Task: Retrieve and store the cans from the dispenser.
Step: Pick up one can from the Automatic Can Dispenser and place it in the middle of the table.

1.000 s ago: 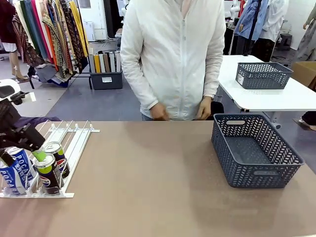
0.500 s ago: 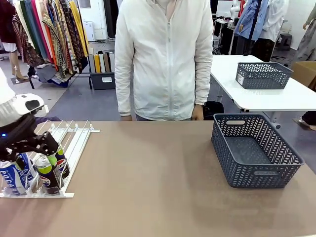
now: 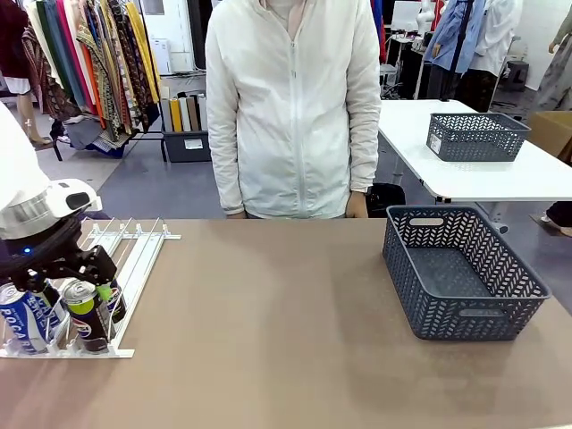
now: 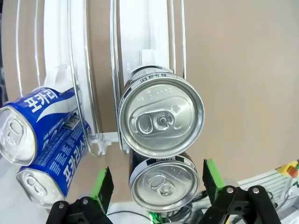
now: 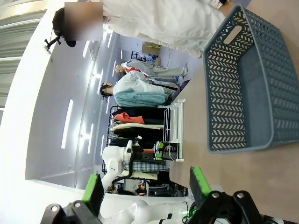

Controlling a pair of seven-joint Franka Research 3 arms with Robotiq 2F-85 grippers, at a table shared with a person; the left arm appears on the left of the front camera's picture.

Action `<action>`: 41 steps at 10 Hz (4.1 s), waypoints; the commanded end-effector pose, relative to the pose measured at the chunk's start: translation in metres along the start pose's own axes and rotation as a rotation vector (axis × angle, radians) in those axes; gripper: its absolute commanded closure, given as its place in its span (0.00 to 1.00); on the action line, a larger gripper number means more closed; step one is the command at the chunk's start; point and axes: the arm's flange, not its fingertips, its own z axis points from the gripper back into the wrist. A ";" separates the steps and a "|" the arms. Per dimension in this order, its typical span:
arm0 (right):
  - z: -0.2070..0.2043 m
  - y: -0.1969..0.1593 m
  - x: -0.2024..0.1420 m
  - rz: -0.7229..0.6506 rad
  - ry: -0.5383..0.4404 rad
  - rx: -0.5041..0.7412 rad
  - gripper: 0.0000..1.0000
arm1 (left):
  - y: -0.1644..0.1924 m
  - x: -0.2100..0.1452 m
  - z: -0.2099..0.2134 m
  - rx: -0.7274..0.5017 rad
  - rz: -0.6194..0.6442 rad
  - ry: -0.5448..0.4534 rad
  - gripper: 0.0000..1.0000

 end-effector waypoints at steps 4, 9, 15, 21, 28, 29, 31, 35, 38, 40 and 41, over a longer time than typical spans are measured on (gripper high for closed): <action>0.001 0.001 0.001 0.019 -0.002 0.015 0.00 | -0.004 -0.004 -0.009 0.019 0.034 0.004 0.00; 0.001 0.001 0.001 0.019 -0.002 0.015 0.00 | -0.011 -0.002 -0.015 0.052 0.035 -0.037 1.00; 0.001 0.001 0.001 0.019 -0.002 0.015 0.00 | -0.011 -0.013 0.009 0.053 0.052 -0.028 1.00; 0.001 0.001 0.001 0.019 -0.002 0.015 0.00 | -0.026 -0.062 0.165 0.049 0.020 -0.030 1.00; 0.001 0.001 0.001 0.019 -0.002 0.015 0.00 | -0.021 -0.073 0.187 0.027 0.026 -0.063 1.00; 0.001 0.001 0.001 0.019 -0.002 0.015 0.00 | -0.021 -0.073 0.187 0.027 0.026 -0.063 1.00; 0.001 0.001 0.001 0.019 -0.002 0.015 0.00 | -0.048 -0.068 0.181 0.109 0.109 -0.089 1.00; 0.001 0.001 0.001 0.019 -0.002 0.015 0.00 | -0.217 0.012 0.146 0.064 -0.249 -0.292 1.00; 0.001 0.001 0.001 0.019 -0.002 0.015 0.00 | -0.337 0.067 0.062 0.044 -0.481 -0.247 1.00; 0.001 0.001 0.001 0.019 -0.002 0.015 0.00 | -0.363 0.085 0.017 0.030 -0.489 -0.157 1.00; 0.001 0.001 0.001 0.019 -0.002 0.015 0.00 | -0.368 0.091 -0.002 0.031 -0.478 -0.120 1.00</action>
